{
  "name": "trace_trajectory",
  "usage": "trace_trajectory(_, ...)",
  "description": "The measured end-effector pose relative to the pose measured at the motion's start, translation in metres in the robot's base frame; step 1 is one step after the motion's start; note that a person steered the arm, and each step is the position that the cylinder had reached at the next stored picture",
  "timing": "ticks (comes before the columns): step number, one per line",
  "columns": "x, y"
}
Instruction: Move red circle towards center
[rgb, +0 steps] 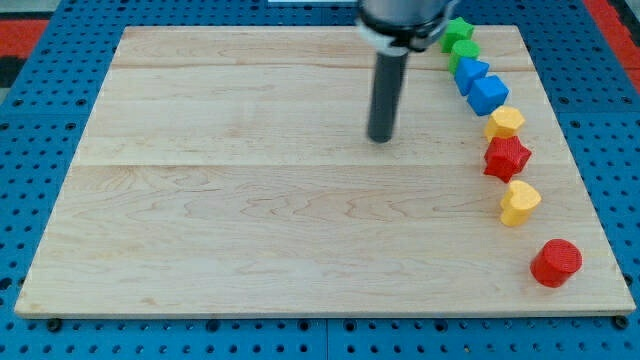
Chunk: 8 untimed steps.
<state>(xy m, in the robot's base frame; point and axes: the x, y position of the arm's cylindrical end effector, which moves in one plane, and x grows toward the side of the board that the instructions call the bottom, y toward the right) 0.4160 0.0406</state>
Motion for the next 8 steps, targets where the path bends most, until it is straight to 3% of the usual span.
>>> trace_trajectory(1, 0.048, -0.022)
trace_trajectory(3, 0.109, 0.025)
trace_trajectory(5, 0.202, 0.063)
trace_trajectory(6, 0.203, 0.066)
trace_trajectory(8, 0.202, 0.169)
